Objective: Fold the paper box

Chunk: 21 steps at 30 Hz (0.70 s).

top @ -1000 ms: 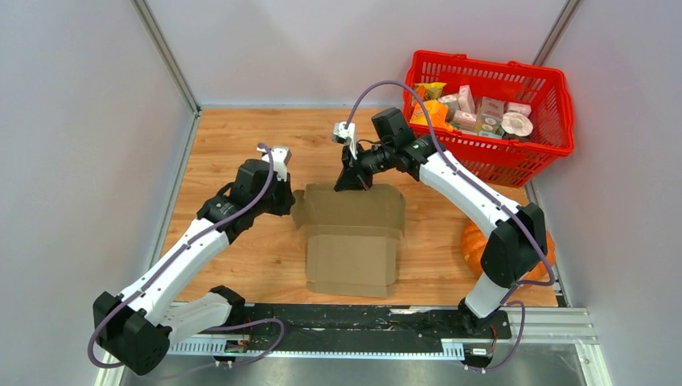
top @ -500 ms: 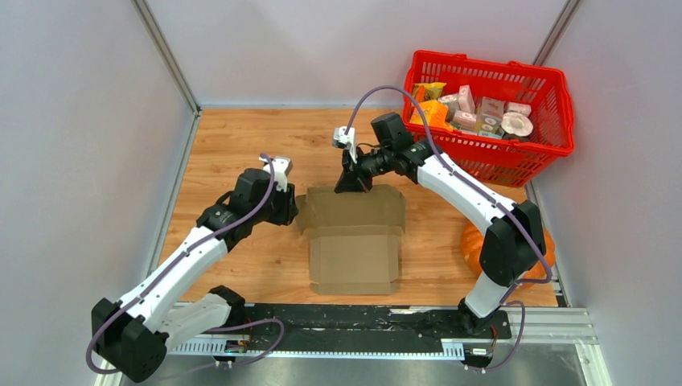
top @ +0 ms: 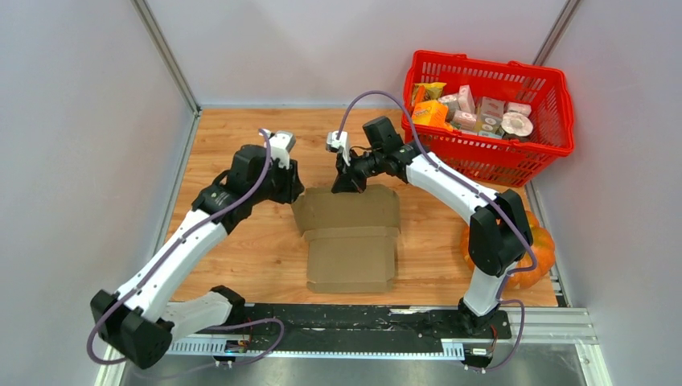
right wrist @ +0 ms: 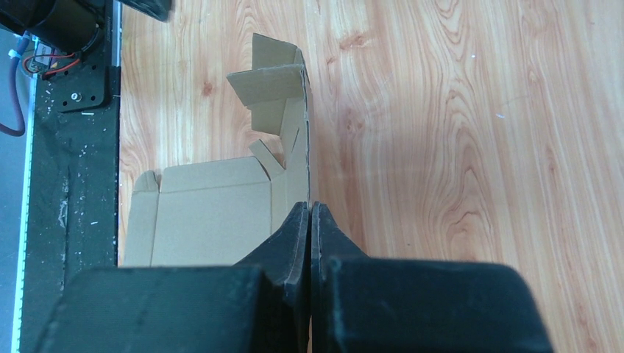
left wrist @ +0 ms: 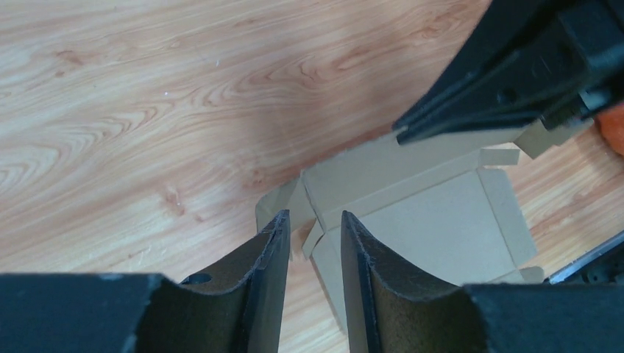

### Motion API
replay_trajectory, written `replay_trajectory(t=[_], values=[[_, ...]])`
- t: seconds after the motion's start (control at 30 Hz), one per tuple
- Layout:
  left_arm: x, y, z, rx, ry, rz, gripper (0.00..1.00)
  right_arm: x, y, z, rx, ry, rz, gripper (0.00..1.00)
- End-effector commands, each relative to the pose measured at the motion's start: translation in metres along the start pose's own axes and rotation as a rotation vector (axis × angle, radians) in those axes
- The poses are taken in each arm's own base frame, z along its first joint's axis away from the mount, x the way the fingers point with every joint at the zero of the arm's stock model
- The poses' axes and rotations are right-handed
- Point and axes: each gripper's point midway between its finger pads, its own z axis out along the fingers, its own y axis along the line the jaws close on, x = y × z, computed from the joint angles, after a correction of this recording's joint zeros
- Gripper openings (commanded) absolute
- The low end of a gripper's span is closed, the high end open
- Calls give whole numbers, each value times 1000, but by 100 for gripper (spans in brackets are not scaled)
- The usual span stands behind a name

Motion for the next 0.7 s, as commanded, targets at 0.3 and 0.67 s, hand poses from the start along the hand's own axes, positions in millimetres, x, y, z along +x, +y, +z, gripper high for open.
replay_trajectory(t=[0.3,0.67], values=[[6,3,40,-33,121,21,38,-37,-3,-9,31,-76,-117,0],[23,5,57,-47,183,41,19,-37,-4,-5,35,-91,-124,0]])
